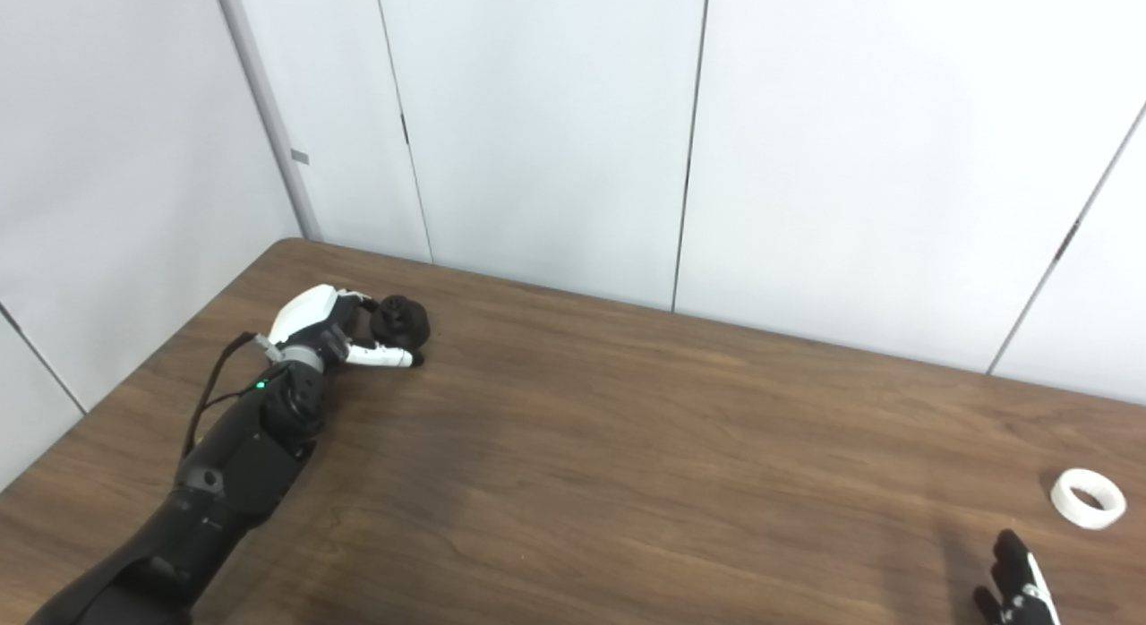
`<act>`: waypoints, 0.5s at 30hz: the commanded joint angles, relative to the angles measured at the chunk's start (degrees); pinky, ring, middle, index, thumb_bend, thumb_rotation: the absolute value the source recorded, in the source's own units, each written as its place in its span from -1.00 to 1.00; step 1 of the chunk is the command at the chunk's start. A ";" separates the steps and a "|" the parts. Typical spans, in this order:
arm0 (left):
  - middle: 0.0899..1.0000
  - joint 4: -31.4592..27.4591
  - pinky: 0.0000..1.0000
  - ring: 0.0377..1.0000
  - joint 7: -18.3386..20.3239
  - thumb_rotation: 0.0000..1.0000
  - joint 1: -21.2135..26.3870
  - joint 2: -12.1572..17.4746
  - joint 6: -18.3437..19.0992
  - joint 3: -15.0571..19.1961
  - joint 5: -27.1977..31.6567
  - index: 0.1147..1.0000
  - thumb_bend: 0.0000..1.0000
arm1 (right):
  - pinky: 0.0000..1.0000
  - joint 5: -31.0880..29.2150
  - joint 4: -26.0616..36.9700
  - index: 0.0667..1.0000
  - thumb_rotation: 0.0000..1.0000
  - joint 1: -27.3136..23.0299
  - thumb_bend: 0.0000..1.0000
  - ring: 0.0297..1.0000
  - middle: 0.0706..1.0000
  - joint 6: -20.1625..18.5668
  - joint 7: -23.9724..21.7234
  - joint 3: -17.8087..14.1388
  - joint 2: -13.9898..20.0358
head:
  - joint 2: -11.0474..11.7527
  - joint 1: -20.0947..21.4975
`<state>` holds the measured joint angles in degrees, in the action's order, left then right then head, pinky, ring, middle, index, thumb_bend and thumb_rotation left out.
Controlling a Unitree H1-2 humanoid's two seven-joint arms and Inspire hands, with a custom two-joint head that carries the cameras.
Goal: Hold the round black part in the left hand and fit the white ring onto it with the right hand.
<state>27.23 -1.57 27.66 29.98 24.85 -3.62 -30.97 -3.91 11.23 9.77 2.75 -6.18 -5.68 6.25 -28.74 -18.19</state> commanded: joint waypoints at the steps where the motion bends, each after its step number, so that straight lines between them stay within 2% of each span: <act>1: 0.93 -1.13 1.00 1.00 -1.38 -0.20 3.11 1.79 -0.70 0.01 -0.47 0.60 0.99 | 1.00 -0.21 -0.60 0.94 1.00 2.53 -0.01 1.00 0.97 1.23 -0.16 0.27 0.46 | -0.15 0.13; 10: 0.91 -1.10 1.00 1.00 -1.94 -0.22 3.16 1.49 -1.12 0.16 -0.02 0.59 0.97 | 1.00 0.74 -0.46 0.92 1.00 2.76 0.07 1.00 0.95 1.21 0.01 0.26 0.53 | -0.33 0.27; 15: 0.91 -0.97 1.00 1.00 -1.97 -0.22 3.24 1.30 -1.35 0.40 0.48 0.60 0.97 | 1.00 0.40 -0.08 0.93 1.00 2.83 0.04 1.00 0.96 0.66 0.04 0.16 0.38 | -0.55 0.30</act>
<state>27.25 -1.89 27.68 29.96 24.71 -3.84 -30.63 -3.16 11.25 9.79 2.83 -6.16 -5.67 6.24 -29.26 -17.84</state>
